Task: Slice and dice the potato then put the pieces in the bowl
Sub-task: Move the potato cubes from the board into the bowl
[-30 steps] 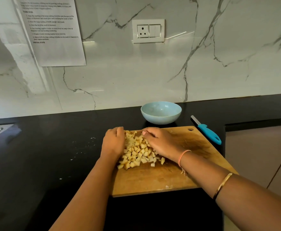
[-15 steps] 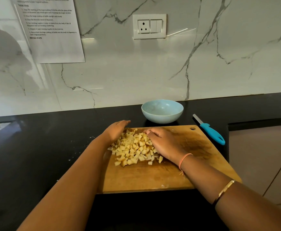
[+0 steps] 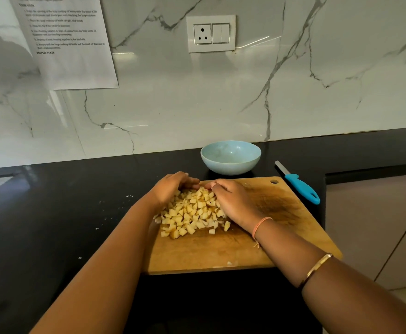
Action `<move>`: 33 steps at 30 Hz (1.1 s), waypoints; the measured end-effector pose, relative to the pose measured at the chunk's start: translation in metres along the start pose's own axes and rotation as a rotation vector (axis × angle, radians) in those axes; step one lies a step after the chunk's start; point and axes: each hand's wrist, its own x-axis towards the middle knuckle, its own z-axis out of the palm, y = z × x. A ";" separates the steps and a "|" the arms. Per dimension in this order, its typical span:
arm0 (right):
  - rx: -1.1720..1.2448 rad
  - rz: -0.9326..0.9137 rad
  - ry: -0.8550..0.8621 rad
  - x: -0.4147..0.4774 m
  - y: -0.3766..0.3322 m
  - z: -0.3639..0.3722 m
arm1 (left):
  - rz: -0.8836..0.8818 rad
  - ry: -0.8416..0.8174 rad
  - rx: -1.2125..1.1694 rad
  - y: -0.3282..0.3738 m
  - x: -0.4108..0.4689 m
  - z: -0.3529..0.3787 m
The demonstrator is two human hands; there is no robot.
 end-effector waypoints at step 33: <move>-0.094 -0.023 0.068 -0.003 -0.002 0.003 | -0.033 0.418 0.146 0.000 -0.027 0.010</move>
